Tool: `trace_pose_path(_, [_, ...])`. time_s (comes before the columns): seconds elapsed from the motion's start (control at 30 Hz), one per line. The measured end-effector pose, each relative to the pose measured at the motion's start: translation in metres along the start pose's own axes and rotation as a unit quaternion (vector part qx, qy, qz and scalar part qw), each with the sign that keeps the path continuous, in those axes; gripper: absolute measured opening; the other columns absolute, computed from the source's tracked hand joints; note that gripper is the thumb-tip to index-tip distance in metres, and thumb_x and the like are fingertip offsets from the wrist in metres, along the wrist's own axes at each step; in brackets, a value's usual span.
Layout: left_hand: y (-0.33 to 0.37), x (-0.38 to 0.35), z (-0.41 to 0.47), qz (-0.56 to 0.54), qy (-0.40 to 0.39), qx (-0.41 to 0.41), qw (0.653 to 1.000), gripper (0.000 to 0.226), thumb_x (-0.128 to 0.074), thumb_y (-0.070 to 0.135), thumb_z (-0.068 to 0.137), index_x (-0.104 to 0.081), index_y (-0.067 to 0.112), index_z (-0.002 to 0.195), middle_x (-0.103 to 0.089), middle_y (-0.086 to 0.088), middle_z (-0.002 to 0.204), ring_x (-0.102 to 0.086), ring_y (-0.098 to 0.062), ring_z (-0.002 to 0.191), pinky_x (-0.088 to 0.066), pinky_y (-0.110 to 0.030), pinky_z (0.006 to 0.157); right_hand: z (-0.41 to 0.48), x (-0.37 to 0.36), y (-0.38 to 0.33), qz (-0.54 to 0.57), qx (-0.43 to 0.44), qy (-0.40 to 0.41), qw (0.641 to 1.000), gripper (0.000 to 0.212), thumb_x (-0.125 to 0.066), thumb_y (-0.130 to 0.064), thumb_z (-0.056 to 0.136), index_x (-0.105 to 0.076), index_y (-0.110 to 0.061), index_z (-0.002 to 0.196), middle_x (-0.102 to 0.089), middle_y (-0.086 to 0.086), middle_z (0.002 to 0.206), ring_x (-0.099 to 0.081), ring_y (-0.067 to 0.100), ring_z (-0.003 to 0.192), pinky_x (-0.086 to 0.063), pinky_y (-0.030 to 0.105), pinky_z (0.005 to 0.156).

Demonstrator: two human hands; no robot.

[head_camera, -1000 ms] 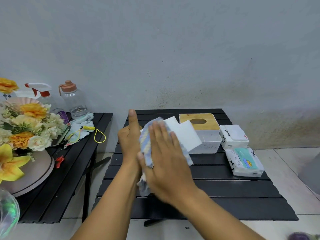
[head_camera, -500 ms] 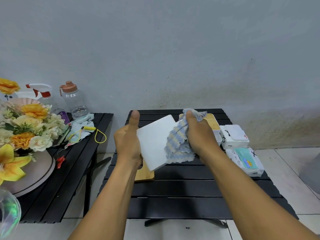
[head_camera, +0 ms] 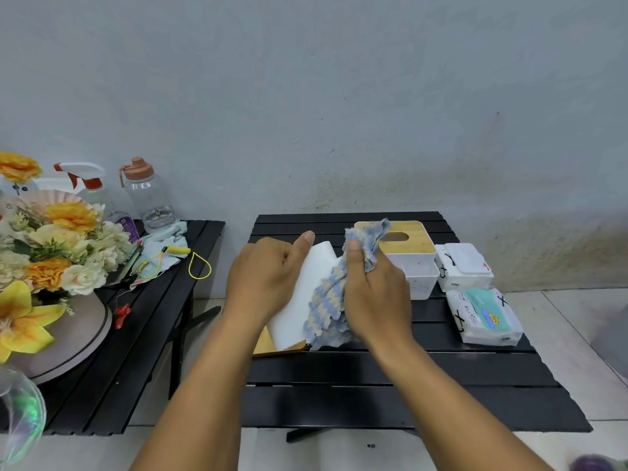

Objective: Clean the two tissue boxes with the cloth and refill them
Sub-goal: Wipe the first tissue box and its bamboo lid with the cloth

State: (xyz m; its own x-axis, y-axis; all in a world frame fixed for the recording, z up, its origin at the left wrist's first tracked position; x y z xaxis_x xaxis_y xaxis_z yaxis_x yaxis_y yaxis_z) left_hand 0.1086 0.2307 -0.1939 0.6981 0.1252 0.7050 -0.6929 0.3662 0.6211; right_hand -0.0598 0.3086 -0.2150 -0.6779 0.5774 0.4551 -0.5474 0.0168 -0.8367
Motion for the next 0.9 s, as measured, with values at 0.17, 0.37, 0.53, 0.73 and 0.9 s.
trace_pose_path(0.17, [-0.009, 0.005, 0.0, 0.009, 0.059, 0.022, 0.998, 0.073, -0.045, 0.057, 0.104, -0.019, 0.016, 0.048, -0.021, 0.002, 0.04, -0.024, -0.018, 0.046, -0.023, -0.037, 0.051, -0.022, -0.008, -0.004, 0.005, 0.051, 0.027, 0.998, 0.051, -0.027, -0.054, 0.1, -0.051, -0.03, 0.138, -0.061, -0.008, 0.129, -0.055, 0.017, 0.12, -0.047, 0.038, 0.096])
trace_pose_path(0.37, [-0.018, 0.01, -0.002, -0.087, 0.121, 0.024, 0.989, 0.072, -0.051, 0.053, 0.104, -0.015, 0.021, 0.051, -0.016, 0.003, 0.041, -0.017, -0.017, 0.047, -0.018, -0.035, 0.053, -0.056, -0.022, -0.044, -0.137, 0.237, 0.039, 0.961, 0.068, -0.039, -0.036, 0.1, -0.012, -0.009, 0.157, -0.019, 0.01, 0.165, -0.011, 0.026, 0.154, -0.019, 0.043, 0.122])
trace_pose_path(0.53, [0.005, 0.014, -0.012, -0.074, 0.155, -0.066, 0.983, 0.07, -0.047, 0.06, 0.101, -0.014, 0.022, 0.051, -0.017, 0.001, 0.041, -0.021, -0.017, 0.045, -0.018, -0.03, 0.049, -0.031, -0.025, -0.043, -0.241, 0.179, -0.005, 0.954, 0.064, -0.025, -0.041, 0.098, -0.036, -0.009, 0.152, -0.028, 0.009, 0.162, -0.009, 0.027, 0.153, -0.018, 0.047, 0.121])
trace_pose_path(0.73, [0.001, 0.014, -0.015, -0.108, 0.169, -0.06, 0.978, 0.071, -0.05, 0.058, 0.1, -0.015, 0.023, 0.049, -0.019, 0.002, 0.041, -0.02, -0.015, 0.044, -0.018, -0.03, 0.049, -0.008, -0.012, -0.049, -0.154, 0.131, -0.025, 0.979, 0.048, -0.029, -0.043, 0.105, -0.063, -0.016, 0.124, -0.057, 0.002, 0.136, -0.035, 0.022, 0.139, -0.034, 0.04, 0.113])
trace_pose_path(0.9, [-0.027, 0.007, -0.01, -0.2, 0.169, 0.037, 0.964, 0.073, -0.056, 0.054, 0.101, -0.02, 0.019, 0.048, -0.017, 0.008, 0.046, -0.018, -0.014, 0.049, -0.02, -0.034, 0.053, -0.053, -0.021, -0.054, -0.193, 0.284, 0.033, 0.939, 0.06, -0.032, -0.03, 0.103, -0.024, -0.004, 0.156, -0.02, 0.01, 0.165, -0.01, 0.026, 0.154, -0.014, 0.042, 0.123])
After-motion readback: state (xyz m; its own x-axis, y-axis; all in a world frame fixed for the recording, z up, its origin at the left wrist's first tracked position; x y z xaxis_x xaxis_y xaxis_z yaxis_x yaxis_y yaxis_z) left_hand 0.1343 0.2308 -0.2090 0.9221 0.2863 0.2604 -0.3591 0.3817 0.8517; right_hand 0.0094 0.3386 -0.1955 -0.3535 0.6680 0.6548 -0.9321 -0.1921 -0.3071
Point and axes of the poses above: each hand's wrist, its own z-axis towards the middle knuckle, its own x-axis out of the back of the hand, y = z × x, the point moved 10 cm from there along z, towards the middle knuckle
